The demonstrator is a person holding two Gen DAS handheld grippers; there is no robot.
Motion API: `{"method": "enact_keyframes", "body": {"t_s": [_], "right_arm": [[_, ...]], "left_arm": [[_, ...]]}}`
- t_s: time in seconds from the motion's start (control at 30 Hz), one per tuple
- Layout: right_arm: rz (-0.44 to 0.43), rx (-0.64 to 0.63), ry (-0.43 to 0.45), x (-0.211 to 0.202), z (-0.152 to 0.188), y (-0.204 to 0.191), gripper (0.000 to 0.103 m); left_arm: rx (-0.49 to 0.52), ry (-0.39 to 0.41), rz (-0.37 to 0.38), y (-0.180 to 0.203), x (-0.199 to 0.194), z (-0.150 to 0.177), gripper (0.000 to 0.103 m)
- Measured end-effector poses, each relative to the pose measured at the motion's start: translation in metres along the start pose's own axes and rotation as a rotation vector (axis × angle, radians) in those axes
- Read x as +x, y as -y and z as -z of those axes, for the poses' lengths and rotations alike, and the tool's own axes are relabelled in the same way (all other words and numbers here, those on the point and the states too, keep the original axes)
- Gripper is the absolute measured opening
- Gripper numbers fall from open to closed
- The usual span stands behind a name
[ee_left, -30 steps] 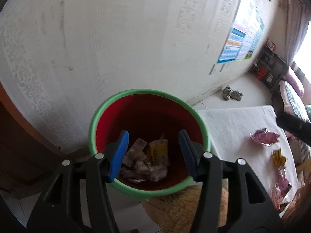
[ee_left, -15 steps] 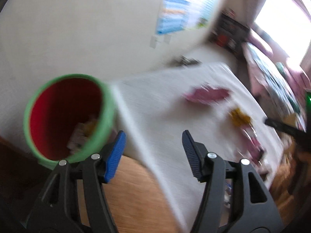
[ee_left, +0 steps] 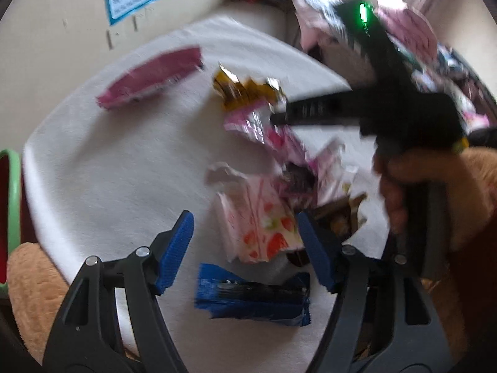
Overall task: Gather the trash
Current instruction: 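Grasp the pink wrapper with the right gripper while the left gripper grasps the white strawberry carton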
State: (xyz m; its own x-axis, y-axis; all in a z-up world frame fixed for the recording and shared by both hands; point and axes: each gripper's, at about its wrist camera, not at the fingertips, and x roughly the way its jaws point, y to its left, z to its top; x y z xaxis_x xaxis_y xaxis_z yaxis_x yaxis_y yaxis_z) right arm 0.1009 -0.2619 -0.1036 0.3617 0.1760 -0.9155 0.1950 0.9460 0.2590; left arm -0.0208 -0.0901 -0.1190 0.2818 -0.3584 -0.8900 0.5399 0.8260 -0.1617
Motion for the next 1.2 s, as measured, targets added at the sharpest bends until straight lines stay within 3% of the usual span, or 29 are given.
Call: {"method": "enact_keyframes", "body": {"t_s": [0.03,0.17,0.27,0.43,0.53,0.63,0.83,0.93,1.2], "right_arm": [[-0.004,0.003,0.011,-0.002,-0.001,0.000,0.007],[-0.043,0.037,0.053,-0.012,-0.005,0.004,0.007],[-0.058,0.041,0.049,-0.012,-0.005,0.002,0.007],[-0.065,0.043,0.035,-0.009,-0.005,0.000,0.010],[-0.068,0.065,0.035,-0.007,-0.005,0.003,0.012],[-0.059,0.087,0.038,-0.006,-0.005,0.008,0.024],[-0.052,0.094,0.045,-0.006,-0.006,0.010,0.036],[-0.053,0.103,0.050,-0.007,-0.007,0.012,0.037],[-0.049,0.153,0.078,-0.014,-0.009,0.024,0.042]], "left_arm": [[0.003,-0.018,-0.004,0.001,0.005,0.002,0.066],[-0.032,-0.061,-0.011,-0.005,0.019,0.006,0.063],[-0.062,-0.066,-0.028,-0.015,0.020,0.006,0.043],[-0.105,-0.053,-0.053,-0.030,0.015,0.006,0.024],[-0.140,-0.044,-0.068,-0.042,0.008,0.007,0.023],[-0.161,-0.036,-0.089,-0.051,0.005,0.006,0.023],[-0.184,-0.022,-0.111,-0.061,-0.006,0.009,0.023],[-0.192,-0.015,-0.118,-0.063,-0.007,0.009,0.024],[-0.209,0.034,-0.121,-0.064,-0.022,0.015,0.050]]}}
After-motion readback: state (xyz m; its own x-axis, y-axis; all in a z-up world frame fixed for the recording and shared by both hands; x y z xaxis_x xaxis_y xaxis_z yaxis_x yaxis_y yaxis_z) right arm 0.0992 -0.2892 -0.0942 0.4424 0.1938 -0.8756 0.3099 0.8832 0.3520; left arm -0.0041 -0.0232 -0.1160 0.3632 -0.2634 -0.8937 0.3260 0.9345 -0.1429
